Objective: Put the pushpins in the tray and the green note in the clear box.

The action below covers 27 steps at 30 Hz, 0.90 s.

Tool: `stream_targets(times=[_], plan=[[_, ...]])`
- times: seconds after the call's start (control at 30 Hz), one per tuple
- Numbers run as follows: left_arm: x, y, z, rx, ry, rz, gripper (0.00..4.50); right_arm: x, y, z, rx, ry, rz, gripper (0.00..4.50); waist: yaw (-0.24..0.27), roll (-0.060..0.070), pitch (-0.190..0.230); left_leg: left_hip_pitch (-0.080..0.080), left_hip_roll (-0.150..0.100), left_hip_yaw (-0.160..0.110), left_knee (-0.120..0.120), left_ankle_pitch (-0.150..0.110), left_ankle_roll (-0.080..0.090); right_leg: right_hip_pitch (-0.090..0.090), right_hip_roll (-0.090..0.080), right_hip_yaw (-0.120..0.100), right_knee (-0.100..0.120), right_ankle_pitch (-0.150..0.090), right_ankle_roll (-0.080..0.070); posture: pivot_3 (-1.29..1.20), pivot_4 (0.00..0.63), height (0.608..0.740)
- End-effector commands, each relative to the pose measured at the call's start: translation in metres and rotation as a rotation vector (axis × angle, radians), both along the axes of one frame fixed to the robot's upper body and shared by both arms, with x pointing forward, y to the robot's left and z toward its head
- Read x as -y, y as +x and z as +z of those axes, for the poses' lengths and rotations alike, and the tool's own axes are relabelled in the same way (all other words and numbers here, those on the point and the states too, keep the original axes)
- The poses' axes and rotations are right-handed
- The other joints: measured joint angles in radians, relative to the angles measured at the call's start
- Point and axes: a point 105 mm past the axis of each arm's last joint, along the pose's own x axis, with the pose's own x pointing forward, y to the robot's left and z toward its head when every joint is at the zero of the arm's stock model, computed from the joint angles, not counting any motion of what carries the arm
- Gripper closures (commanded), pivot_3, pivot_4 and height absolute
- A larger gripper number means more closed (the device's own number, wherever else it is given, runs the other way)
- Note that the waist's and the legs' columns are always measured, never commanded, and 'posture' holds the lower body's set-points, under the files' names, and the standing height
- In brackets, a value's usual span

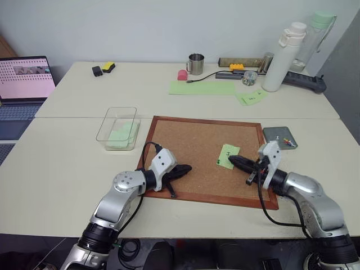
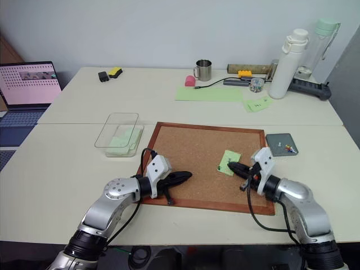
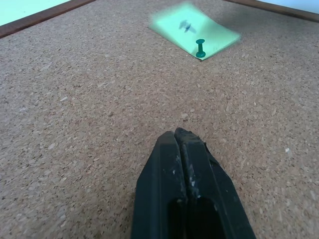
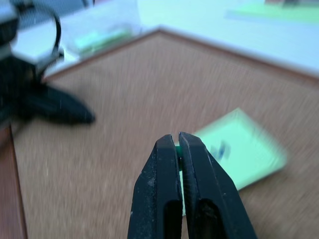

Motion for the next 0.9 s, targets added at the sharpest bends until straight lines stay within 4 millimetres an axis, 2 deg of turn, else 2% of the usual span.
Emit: stream_targets(times=[0.03, 0.1, 0.2, 0.33, 0.43, 0.57, 0.63, 0.67, 0.77, 0.9], plan=[[0.001, -0.004, -0.013, -0.049, 0.021, -0.007, 4.50, 0.012, 0.006, 0.018, 0.038, 0.052, -0.063, 4.42, 0.000, 0.000, 0.000, 0.000, 0.000, 0.000, 0.000, 0.000, 0.000, 0.000, 0.000, 0.000, 0.000, 0.000, 0.000, 0.00, 0.150, 0.740], [0.001, -0.003, -0.013, -0.048, 0.020, -0.008, 4.50, 0.026, 0.017, 0.021, 0.036, 0.052, -0.151, 4.42, 0.000, 0.000, 0.000, 0.000, 0.000, 0.000, 0.000, 0.000, 0.000, 0.000, 0.000, 0.000, 0.000, 0.000, 0.000, 0.00, 0.150, 0.740], [0.001, -0.003, -0.013, -0.048, 0.020, -0.009, 4.50, 0.062, 0.039, 0.015, 0.024, -0.022, -0.360, 4.42, 0.000, 0.000, 0.000, 0.000, -0.001, 0.000, 0.000, 0.000, 0.000, 0.000, -0.001, 0.001, 0.001, 0.000, 0.000, 0.00, 0.150, 0.740], [0.002, -0.002, -0.012, -0.045, 0.020, -0.012, 4.50, 0.097, 0.059, 0.008, -0.017, -0.077, -0.508, 4.42, 0.002, 0.000, 0.000, 0.000, -0.001, 0.000, 0.000, 0.000, 0.000, 0.000, -0.001, 0.000, 0.000, 0.000, 0.000, 0.00, 0.150, 0.740], [0.001, -0.002, -0.012, -0.045, 0.022, -0.011, 4.50, 0.116, 0.071, 0.005, -0.028, -0.117, -0.582, 4.42, 0.001, 0.000, 0.000, 0.000, -0.001, 0.001, 0.000, 0.000, 0.000, 0.000, 0.000, 0.001, 0.000, 0.000, 0.000, 0.00, 0.150, 0.740], [-0.002, -0.002, -0.012, -0.045, 0.027, -0.002, 4.50, 0.128, 0.079, 0.001, -0.057, -0.110, -0.626, 4.42, 0.001, 0.001, 0.000, 0.000, -0.001, 0.001, 0.000, 0.000, 0.000, 0.000, -0.001, 0.001, 0.001, 0.000, 0.000, 0.00, 0.150, 0.740], [-0.004, -0.003, -0.012, -0.046, 0.029, 0.002, 4.50, 0.136, 0.084, 0.000, -0.074, -0.097, -0.653, 4.02, 0.000, 0.001, 0.000, 0.000, -0.001, 0.001, 0.000, 0.000, 0.000, 0.000, -0.001, 0.001, 0.001, 0.000, 0.000, 0.00, 0.150, 0.740], [-0.004, -0.003, -0.012, -0.046, 0.030, 0.003, 4.50, 0.138, 0.085, -0.001, -0.078, -0.092, -0.661, 4.00, 0.000, 0.001, 0.000, 0.000, -0.001, 0.001, 0.000, 0.000, 0.000, 0.000, -0.001, 0.001, 0.001, 0.000, 0.000, 0.00, 0.150, 0.740], [-0.004, -0.003, -0.012, -0.046, 0.030, 0.008, 4.50, 0.144, 0.086, 0.001, -0.074, -0.090, -0.676, 3.25, 0.000, 0.001, 0.000, 0.000, -0.001, 0.001, 0.000, 0.000, 0.000, 0.000, -0.001, 0.001, 0.001, 0.000, 0.000, 0.00, 0.150, 0.740], [-0.005, -0.003, -0.012, -0.046, 0.030, 0.011, 4.50, 0.151, 0.087, 0.004, -0.059, -0.094, -0.690, 2.49, -0.001, 0.001, 0.000, 0.000, -0.001, 0.002, 0.000, 0.000, 0.000, 0.000, 0.000, 0.001, 0.001, 0.000, 0.000, 0.00, 0.150, 0.740]])
